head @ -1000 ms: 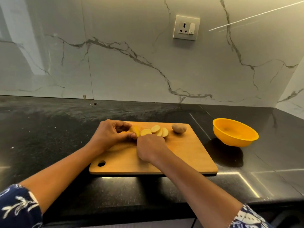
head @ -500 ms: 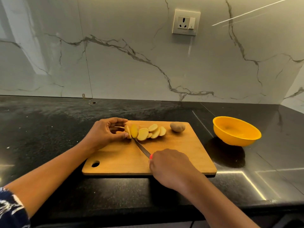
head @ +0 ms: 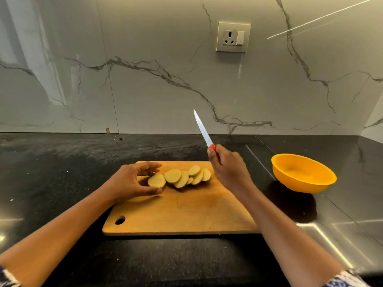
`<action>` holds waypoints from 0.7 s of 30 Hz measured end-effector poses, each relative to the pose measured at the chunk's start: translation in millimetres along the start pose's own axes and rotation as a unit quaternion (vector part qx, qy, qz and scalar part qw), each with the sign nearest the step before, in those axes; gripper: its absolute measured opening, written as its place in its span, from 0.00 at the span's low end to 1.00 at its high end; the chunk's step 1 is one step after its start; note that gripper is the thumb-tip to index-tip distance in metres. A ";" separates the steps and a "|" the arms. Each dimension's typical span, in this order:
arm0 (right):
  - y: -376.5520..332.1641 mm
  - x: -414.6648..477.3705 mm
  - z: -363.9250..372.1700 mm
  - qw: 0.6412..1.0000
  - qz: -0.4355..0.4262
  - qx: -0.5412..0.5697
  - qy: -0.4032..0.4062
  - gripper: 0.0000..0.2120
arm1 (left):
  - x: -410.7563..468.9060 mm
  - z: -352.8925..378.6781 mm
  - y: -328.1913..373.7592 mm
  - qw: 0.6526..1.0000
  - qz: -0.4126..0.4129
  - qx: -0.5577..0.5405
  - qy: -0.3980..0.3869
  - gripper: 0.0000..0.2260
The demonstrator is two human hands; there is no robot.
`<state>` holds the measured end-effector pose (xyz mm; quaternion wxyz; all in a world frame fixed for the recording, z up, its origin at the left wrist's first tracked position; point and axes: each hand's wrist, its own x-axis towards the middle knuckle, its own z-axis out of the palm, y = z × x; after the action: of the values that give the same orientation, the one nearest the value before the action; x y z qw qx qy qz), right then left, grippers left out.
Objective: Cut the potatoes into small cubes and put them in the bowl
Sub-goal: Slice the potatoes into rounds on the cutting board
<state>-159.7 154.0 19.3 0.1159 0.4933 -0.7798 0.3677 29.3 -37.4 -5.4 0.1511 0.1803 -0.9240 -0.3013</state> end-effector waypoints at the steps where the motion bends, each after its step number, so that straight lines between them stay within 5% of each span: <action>1: 5.4 -2.5 6.6 1.000 0.002 0.016 0.005 0.12 | 0.9 1.7 0.4 1.000 -0.004 0.017 -0.011 0.41; 21: 33.9 3.7 -1.6 0.990 0.031 0.124 0.053 0.10 | 39.5 9.9 12.7 0.997 0.053 0.063 0.009 0.24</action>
<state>-190.7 160.9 6.8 0.0840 0.4594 -0.7356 0.4906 -12.8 -39.7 1.5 0.1632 0.1432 -0.9481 -0.2323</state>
